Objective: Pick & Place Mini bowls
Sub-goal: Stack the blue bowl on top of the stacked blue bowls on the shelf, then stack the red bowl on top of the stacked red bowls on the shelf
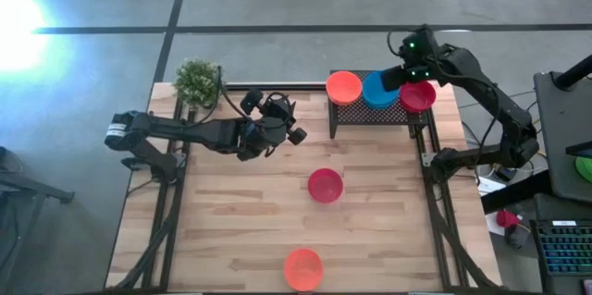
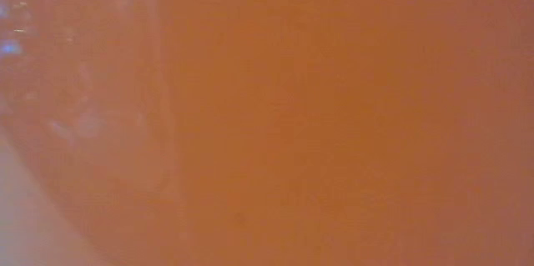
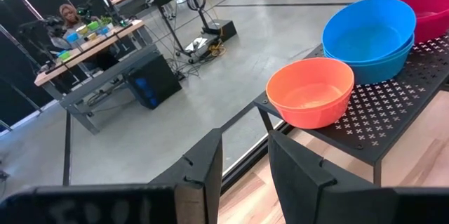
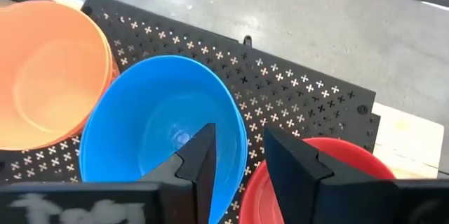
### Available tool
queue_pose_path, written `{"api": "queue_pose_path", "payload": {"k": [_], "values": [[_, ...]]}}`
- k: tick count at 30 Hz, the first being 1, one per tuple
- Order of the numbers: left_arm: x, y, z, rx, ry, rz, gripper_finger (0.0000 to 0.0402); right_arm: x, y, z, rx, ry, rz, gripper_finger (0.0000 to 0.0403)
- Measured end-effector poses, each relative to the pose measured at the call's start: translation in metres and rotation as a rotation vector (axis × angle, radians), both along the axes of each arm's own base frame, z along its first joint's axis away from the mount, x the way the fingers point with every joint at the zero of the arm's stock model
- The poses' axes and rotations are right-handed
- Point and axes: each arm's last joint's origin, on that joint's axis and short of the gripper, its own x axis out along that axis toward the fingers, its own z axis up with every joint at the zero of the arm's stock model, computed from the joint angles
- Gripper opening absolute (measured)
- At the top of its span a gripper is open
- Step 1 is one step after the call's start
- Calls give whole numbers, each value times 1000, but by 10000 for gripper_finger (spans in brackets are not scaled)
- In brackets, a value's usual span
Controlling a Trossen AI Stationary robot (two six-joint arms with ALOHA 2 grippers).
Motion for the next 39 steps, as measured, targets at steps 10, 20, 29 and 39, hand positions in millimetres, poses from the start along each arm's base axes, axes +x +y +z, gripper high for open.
{"api": "queue_pose_path", "payload": {"k": [10,20,29,39], "values": [[0,0,0,0,1,0,112,-1,-1,-10,2,54,-31,67],[0,0,0,0,1,0,112,-1,-1,-12,11,57,-25,11],[0,0,0,0,1,1,112,-2,1,-11,1,57,-18,8],[-2,1,-4,3,52,1,112,-11,40,19,-121,-79,34,8]]}}
